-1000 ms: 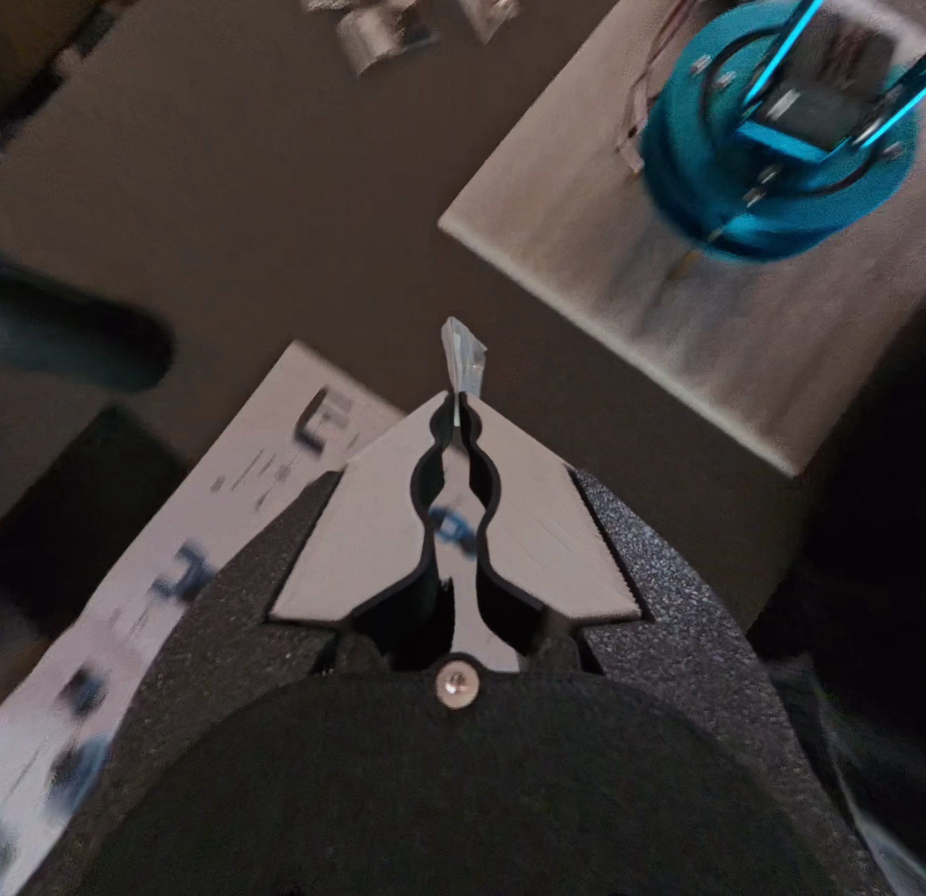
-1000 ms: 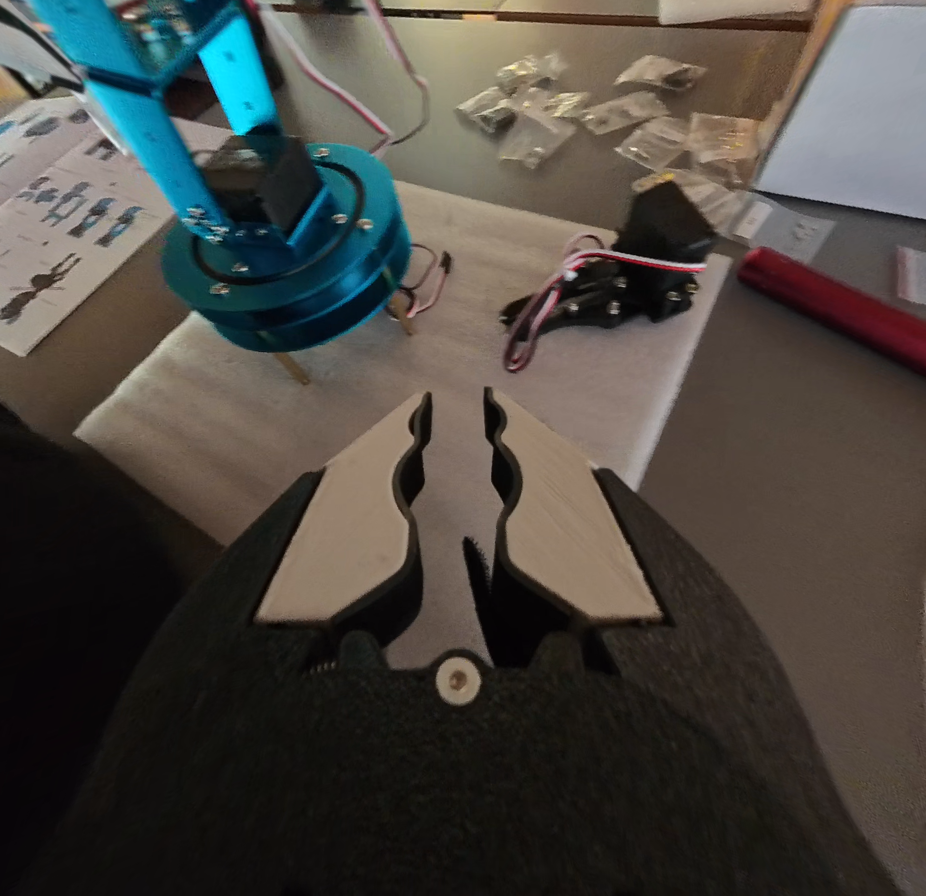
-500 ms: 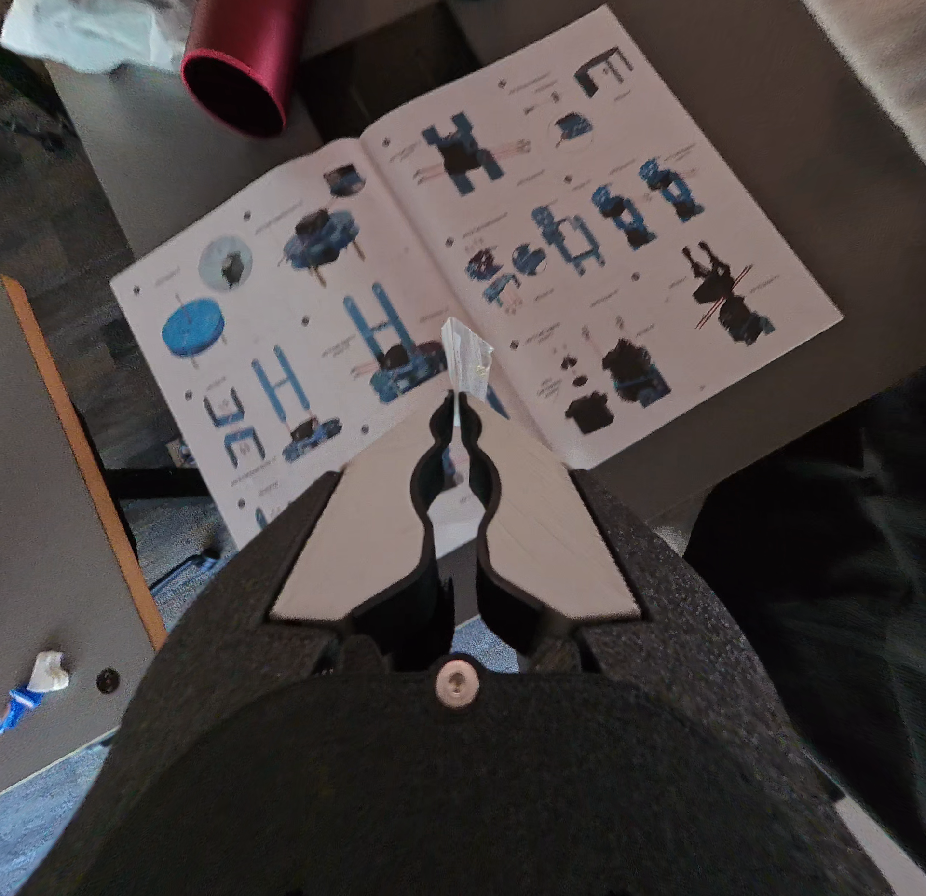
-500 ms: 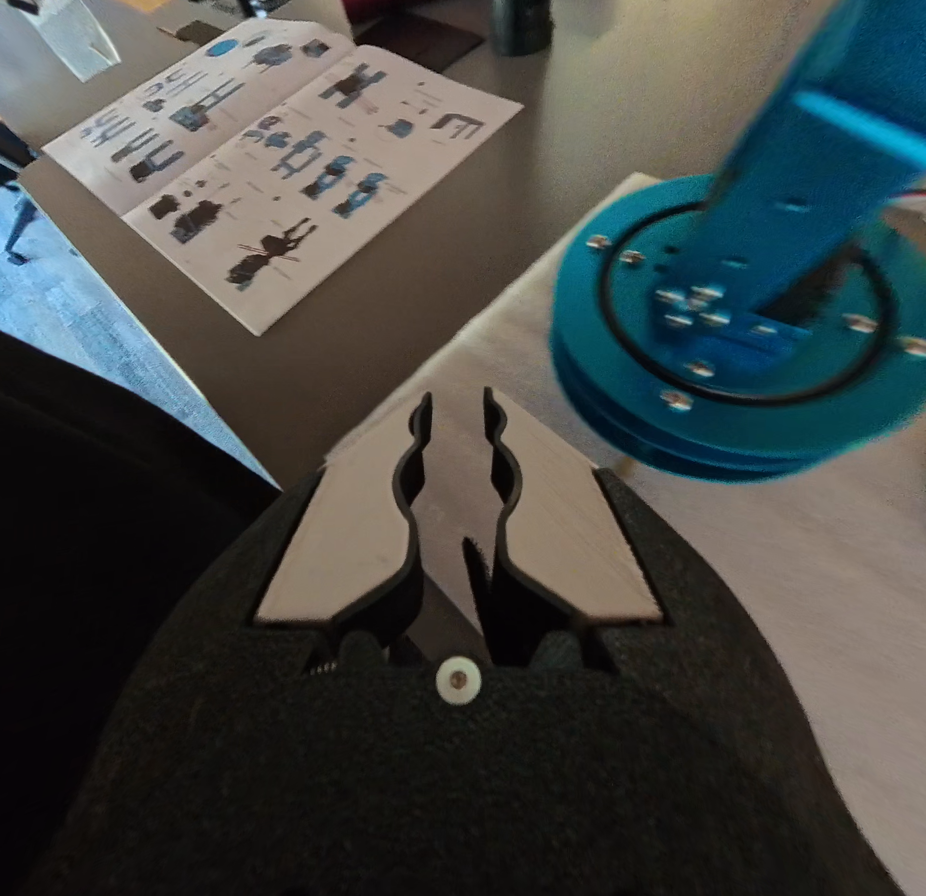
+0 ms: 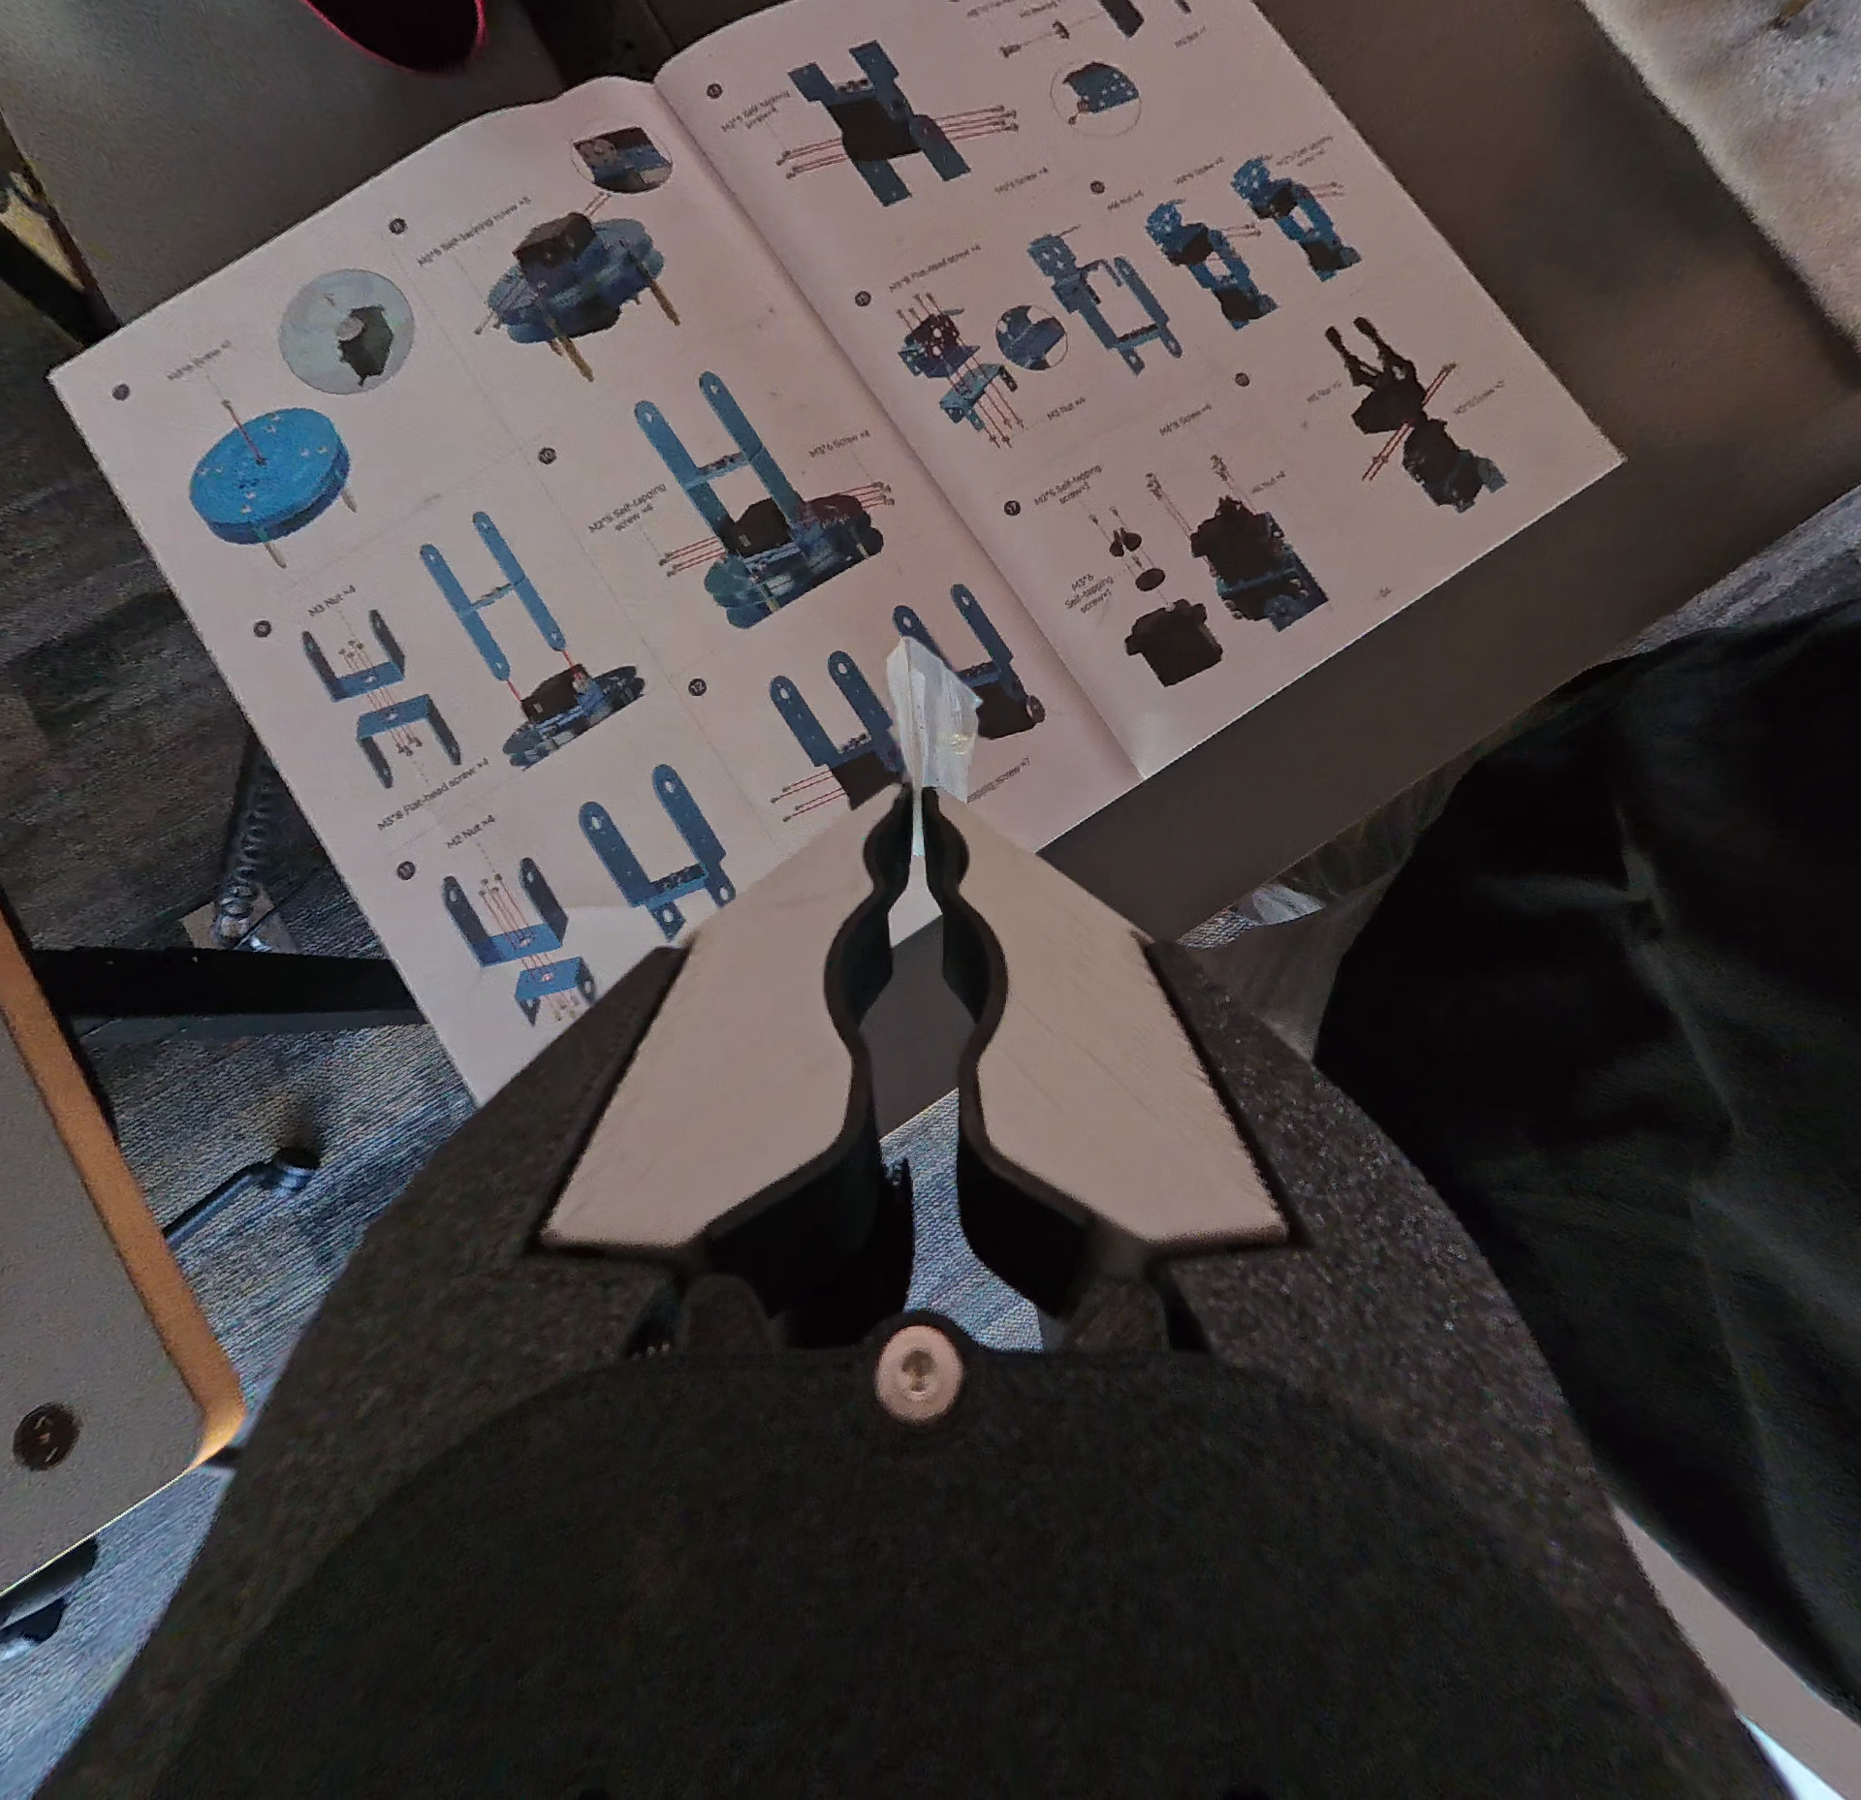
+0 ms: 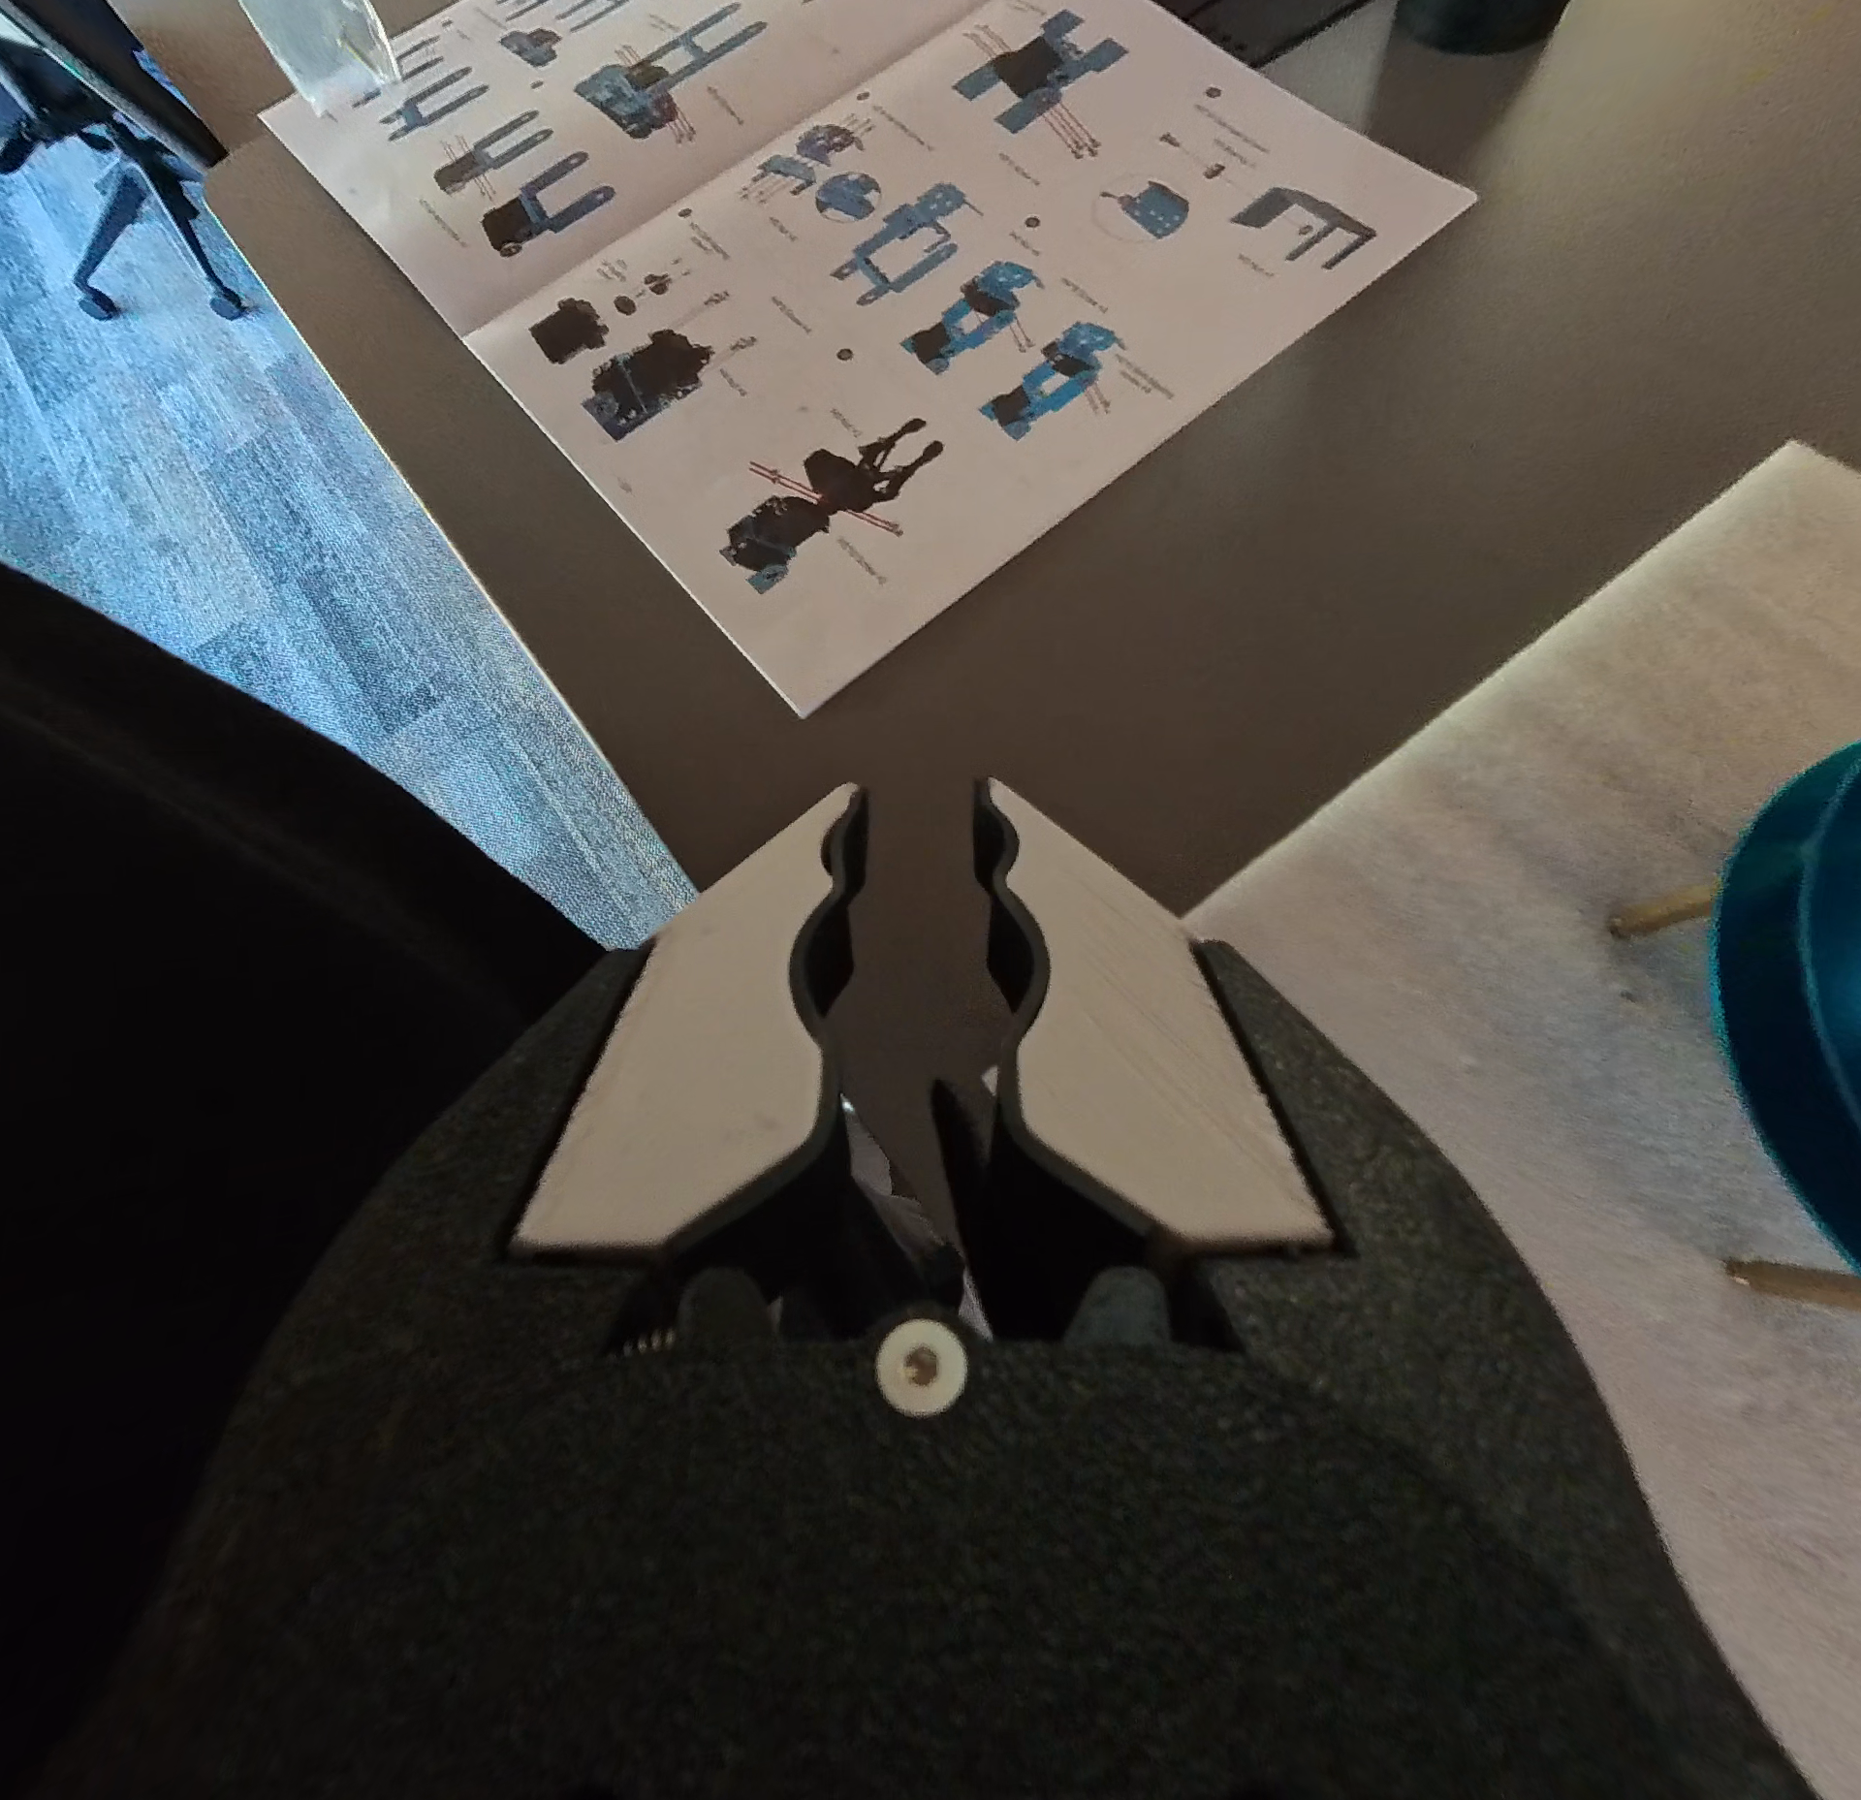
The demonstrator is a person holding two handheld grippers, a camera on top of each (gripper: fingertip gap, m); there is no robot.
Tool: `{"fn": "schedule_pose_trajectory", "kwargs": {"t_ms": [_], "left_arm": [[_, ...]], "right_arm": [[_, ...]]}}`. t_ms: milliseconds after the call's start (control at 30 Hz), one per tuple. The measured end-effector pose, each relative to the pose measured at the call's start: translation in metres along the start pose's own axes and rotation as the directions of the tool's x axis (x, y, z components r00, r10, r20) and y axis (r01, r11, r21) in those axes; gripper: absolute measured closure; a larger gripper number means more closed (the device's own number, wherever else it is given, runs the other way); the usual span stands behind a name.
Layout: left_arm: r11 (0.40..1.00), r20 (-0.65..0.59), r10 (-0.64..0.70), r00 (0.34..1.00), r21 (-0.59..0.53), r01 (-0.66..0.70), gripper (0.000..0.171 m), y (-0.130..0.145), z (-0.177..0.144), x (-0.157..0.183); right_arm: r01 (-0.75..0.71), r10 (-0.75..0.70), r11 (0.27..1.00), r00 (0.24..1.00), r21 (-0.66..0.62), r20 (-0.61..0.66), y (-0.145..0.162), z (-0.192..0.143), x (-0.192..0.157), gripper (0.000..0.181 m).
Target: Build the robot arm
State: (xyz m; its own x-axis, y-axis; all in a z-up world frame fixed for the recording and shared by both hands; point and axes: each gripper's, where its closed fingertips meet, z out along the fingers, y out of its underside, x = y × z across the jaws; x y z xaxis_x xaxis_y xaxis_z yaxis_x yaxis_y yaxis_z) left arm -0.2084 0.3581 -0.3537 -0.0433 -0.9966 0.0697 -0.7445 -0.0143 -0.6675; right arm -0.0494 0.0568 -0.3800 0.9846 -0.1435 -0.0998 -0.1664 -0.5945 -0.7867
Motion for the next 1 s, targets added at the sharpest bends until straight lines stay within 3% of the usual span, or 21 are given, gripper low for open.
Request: {"fn": "schedule_pose_trajectory", "kwargs": {"t_ms": [167,300,500,733,833,1000], "left_arm": [[1.000,-0.073,0.010,0.997,0.011,-0.009,0.171,-0.002,0.006,0.012],[0.996,-0.196,0.074,0.978,0.067,-0.062,0.171,-0.021,0.019,0.044],[0.960,-0.450,0.251,0.857,0.227,-0.162,0.171,-0.072,0.053,0.146],[0.869,-0.530,0.482,0.698,0.391,-0.303,0.171,-0.112,0.100,0.263],[0.866,-0.561,0.493,0.665,0.392,-0.312,0.171,-0.125,0.116,0.295],[0.875,-0.647,0.484,0.590,0.373,-0.309,0.171,-0.136,0.123,0.339]], "right_arm": [[0.015,-0.015,1.000,1.000,-0.008,-0.007,-0.002,0.004,-0.008,0.162],[-0.004,0.004,1.000,1.000,0.002,-0.010,-0.002,0.002,-0.011,0.162],[-0.069,0.068,0.996,0.997,0.059,0.018,-0.010,-0.007,-0.016,0.161],[-0.213,0.202,0.959,0.976,0.188,0.076,-0.021,-0.035,-0.005,0.161],[-0.254,0.238,0.949,0.966,0.189,0.104,-0.014,-0.048,0.006,0.159],[-0.205,0.196,0.958,0.978,0.201,0.065,0.001,-0.075,0.031,0.158]]}}
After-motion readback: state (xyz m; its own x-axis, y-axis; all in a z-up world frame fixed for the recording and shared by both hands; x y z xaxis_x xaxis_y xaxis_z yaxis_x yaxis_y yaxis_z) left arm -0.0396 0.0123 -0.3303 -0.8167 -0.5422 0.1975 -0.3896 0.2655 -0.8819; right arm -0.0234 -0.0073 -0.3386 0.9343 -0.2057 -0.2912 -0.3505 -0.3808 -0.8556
